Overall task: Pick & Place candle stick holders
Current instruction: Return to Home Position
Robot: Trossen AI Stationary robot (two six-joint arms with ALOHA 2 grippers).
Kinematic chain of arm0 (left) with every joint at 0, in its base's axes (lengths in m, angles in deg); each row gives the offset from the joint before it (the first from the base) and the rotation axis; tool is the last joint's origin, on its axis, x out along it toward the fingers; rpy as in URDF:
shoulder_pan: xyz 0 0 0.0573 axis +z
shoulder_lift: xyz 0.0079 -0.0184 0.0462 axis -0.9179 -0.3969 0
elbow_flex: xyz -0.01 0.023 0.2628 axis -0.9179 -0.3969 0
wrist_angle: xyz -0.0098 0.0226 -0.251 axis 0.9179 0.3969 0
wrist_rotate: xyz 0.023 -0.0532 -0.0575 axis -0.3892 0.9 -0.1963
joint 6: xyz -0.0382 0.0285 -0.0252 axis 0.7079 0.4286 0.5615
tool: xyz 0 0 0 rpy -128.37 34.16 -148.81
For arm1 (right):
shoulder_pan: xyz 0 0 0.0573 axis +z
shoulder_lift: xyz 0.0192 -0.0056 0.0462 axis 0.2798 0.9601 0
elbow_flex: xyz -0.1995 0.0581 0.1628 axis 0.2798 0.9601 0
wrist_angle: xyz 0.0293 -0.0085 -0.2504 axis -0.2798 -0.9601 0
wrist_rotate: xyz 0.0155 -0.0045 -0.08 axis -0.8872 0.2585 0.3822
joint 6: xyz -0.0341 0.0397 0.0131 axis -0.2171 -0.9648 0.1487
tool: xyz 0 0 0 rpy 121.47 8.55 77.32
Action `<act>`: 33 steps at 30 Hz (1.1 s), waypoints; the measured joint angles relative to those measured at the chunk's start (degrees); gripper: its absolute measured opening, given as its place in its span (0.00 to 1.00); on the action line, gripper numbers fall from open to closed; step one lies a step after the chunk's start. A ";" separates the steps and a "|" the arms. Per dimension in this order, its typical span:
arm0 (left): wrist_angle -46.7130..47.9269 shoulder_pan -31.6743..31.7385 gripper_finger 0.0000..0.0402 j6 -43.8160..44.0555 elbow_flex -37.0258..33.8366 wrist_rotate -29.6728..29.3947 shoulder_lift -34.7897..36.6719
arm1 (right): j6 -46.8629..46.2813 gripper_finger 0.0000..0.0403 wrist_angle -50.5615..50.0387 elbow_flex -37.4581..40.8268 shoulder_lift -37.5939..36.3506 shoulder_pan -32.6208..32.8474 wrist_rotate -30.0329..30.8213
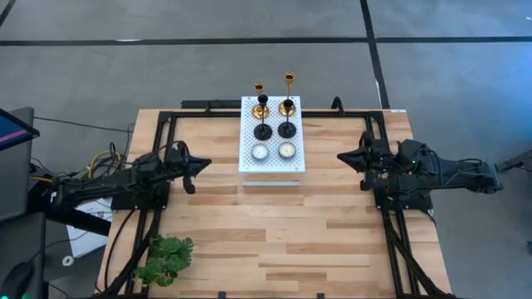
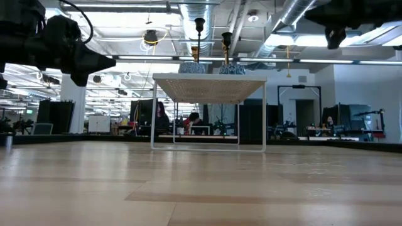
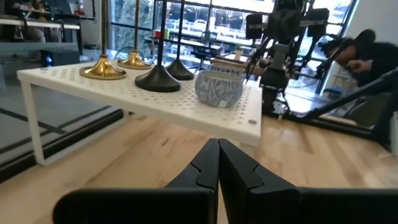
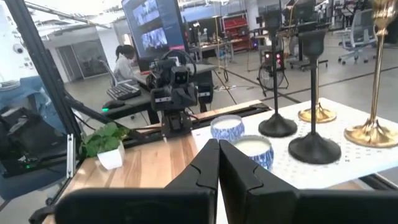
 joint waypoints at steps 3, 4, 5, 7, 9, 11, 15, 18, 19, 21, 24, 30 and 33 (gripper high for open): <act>0.13 0.02 0.01 -2.19 0.00 -0.14 0.01 | 0.00 0.00 0.07 1.50 0.00 0.00 0.44; 0.14 0.02 0.01 -2.42 0.00 -0.23 0.01 | 0.00 0.00 0.10 2.00 0.01 0.00 0.84; 0.18 0.02 0.01 -2.46 0.00 -0.35 0.01 | 0.00 0.00 0.16 2.55 0.04 0.00 1.12; 0.28 0.02 0.01 -2.48 0.00 -0.35 0.01 | 0.00 0.00 0.12 4.04 0.04 -0.02 1.25; 0.48 0.02 0.01 -2.43 0.00 -0.35 0.01 | 0.00 0.00 0.15 5.65 -0.29 -0.02 1.25; 0.53 0.02 0.01 -2.43 0.00 -0.35 0.01 | -0.36 0.00 0.27 7.13 -0.41 -0.02 1.25; 0.53 0.02 0.01 -2.43 0.00 -0.33 0.01 | -2.65 0.00 0.14 10.59 -1.21 -0.02 1.19; 0.57 0.02 0.01 -2.43 0.00 -0.33 -0.01 | -2.95 0.00 0.43 13.26 -2.40 -0.03 1.22; 0.73 0.02 0.01 -2.43 0.02 -0.32 -0.01 | -2.92 0.00 0.32 14.27 -2.99 -0.04 1.22; 1.37 0.02 0.01 -2.43 0.02 -0.32 0.00 | -2.73 0.00 0.50 16.10 -4.08 -0.04 1.20; 3.03 0.01 0.01 -2.42 0.02 -0.32 -0.01 | -2.88 0.00 0.73 19.29 -6.61 -0.04 0.66; 4.94 0.02 0.01 -2.06 0.02 -0.32 -0.03 | 0.44 0.00 3.44 22.04 -11.09 -0.11 -7.92; 5.03 0.01 0.01 -2.13 0.02 -0.32 -0.07 | 4.51 0.00 3.62 22.07 -12.32 -0.04 -8.68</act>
